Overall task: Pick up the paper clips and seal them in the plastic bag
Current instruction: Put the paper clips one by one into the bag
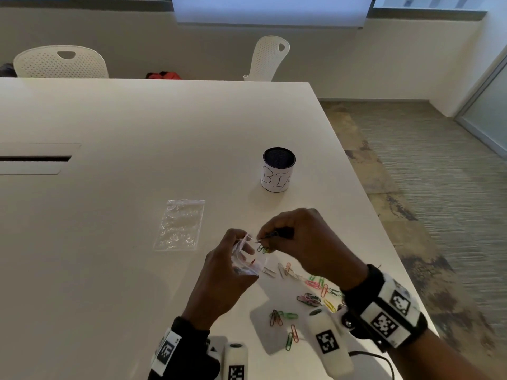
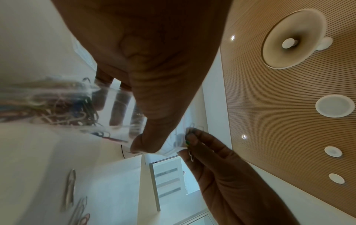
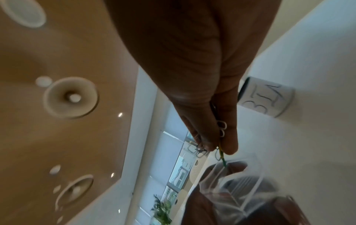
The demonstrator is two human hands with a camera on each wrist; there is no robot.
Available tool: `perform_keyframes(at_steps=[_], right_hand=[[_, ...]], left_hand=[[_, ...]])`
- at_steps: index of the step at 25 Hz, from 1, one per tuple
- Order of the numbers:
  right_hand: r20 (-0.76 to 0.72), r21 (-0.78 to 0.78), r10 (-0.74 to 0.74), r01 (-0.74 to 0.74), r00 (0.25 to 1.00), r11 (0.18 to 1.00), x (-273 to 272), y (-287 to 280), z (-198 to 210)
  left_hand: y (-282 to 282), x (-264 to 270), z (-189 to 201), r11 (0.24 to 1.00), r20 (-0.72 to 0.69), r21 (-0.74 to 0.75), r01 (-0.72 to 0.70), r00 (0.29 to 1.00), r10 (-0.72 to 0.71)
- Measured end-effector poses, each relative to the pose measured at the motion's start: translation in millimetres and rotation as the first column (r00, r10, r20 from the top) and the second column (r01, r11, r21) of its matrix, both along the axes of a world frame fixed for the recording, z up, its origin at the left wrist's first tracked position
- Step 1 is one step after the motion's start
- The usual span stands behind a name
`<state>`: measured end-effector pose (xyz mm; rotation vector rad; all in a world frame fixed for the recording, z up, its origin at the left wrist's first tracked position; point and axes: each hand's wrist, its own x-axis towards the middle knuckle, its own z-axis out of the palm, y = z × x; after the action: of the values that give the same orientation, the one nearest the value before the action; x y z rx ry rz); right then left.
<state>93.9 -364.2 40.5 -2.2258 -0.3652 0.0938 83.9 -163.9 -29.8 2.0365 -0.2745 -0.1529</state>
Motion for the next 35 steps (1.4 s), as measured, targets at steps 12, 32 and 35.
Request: perform_keyframes(at_steps=[12, 32, 35], right_hand=[[0.075, -0.142, 0.125, -0.113, 0.989, 0.983, 5.3, 19.5, 3.9], [-0.228, -0.43, 0.587, -0.621, 0.777, 0.655, -58.1, -35.8, -69.8], [-0.225, -0.428, 0.527, -0.569, 0.819, 0.702, -42.2, -44.4, -72.5]], left_hand=[[2.6, 0.7, -1.4, 1.0, -0.005, 0.006, -0.003, 1.0, 0.003], [14.8, -1.4, -4.1, 0.997, 0.02, -0.051, -0.05, 0.999, 0.051], [14.2, -2.0, -5.1, 0.997, 0.023, -0.06, -0.057, 0.998, 0.058]])
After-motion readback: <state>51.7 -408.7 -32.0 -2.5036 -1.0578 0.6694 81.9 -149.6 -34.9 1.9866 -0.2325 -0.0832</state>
